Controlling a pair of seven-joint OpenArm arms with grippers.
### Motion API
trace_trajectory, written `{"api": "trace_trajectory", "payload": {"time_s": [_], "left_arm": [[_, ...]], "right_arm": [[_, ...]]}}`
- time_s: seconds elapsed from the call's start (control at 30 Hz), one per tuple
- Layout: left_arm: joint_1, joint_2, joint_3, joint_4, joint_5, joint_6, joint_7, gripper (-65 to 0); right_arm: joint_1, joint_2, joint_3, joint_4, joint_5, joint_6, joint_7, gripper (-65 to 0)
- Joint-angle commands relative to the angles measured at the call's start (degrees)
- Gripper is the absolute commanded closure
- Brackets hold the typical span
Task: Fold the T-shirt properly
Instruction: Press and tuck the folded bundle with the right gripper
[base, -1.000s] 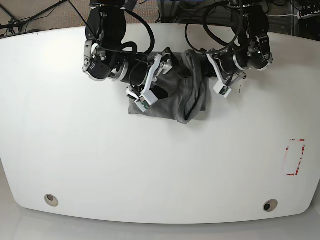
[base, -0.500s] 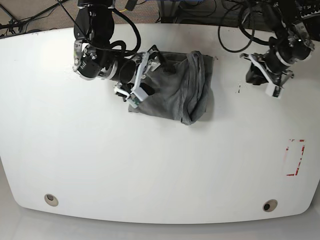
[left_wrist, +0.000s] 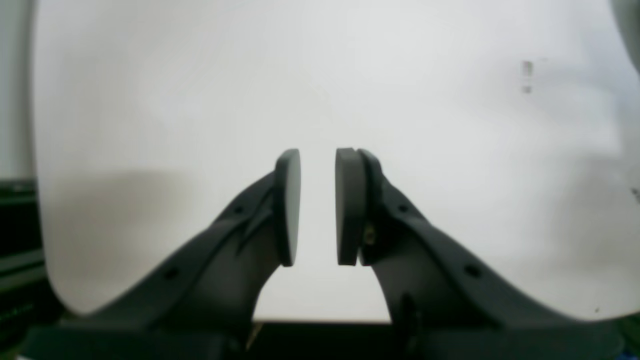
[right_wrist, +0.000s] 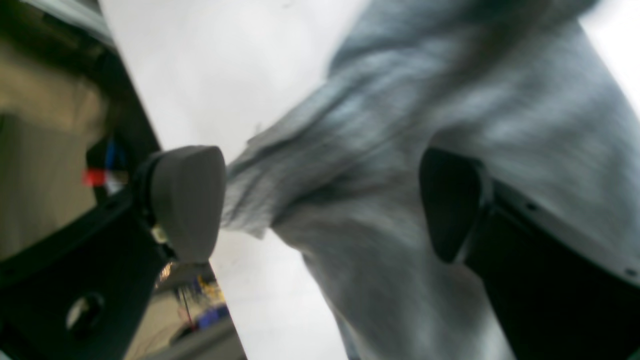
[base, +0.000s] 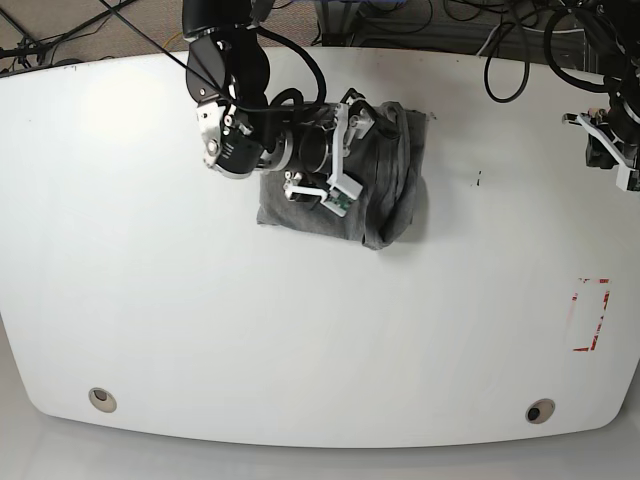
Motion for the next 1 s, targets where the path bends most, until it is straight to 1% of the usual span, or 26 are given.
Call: {"api": "trace_trajectory", "payload": {"time_s": [0.0, 0.13, 0.2, 0.43, 0.5, 0.6, 0.73, 0.83, 0.97], "left_arm": [[0.58, -0.57, -1.51, 0.98, -0.58, -0.08, -0.72, -10.8], [1.11, -0.48, -2.03, 0.98, -0.58, -0.08, -0.72, -10.8], [3.04, -0.39, -2.12, 1.06, -0.67, -0.08, -0.9, -10.8], [3.66, -0.39, -2.12, 1.06, -0.67, -0.08, -0.99, -10.8], [3.75, -0.39, -2.21, 1.06, -0.67, -0.08, -0.99, -10.8], [3.75, -0.39, -1.77, 1.15, -0.67, -0.08, -0.99, -10.8], [3.66, -0.39, 0.34, 1.5, -0.67, -0.08, -0.99, -10.8], [3.31, -0.39, 4.21, 2.91, -0.67, -0.08, -1.08, -10.8], [2.95, -0.31, 12.12, 4.32, -0.76, -0.08, -1.08, -10.8]], "right_arm": [[2.41, -0.09, -2.58, -1.62, 0.58, 0.01, 1.21, -56.9], [5.67, -0.27, -6.98, -7.07, 0.84, 0.01, 1.21, -56.9], [7.34, -0.35, -10.23, -9.79, 1.02, 0.01, 2.09, -56.9], [10.85, -0.62, -21.04, -11.29, 0.75, 0.01, 7.36, -56.9], [11.12, -1.5, -22.27, -10.85, 1.02, 0.01, 8.16, -56.9], [11.73, -2.64, -22.45, -8.74, 0.58, 0.01, 8.24, -56.9], [11.91, -2.55, -21.31, -7.24, 0.84, 0.01, 8.24, -56.9], [11.12, -1.94, -15.59, -5.57, 1.02, 0.01, 8.24, -56.9], [9.89, 1.58, -8.38, -3.9, 1.1, 0.01, 8.33, -56.8]]}}
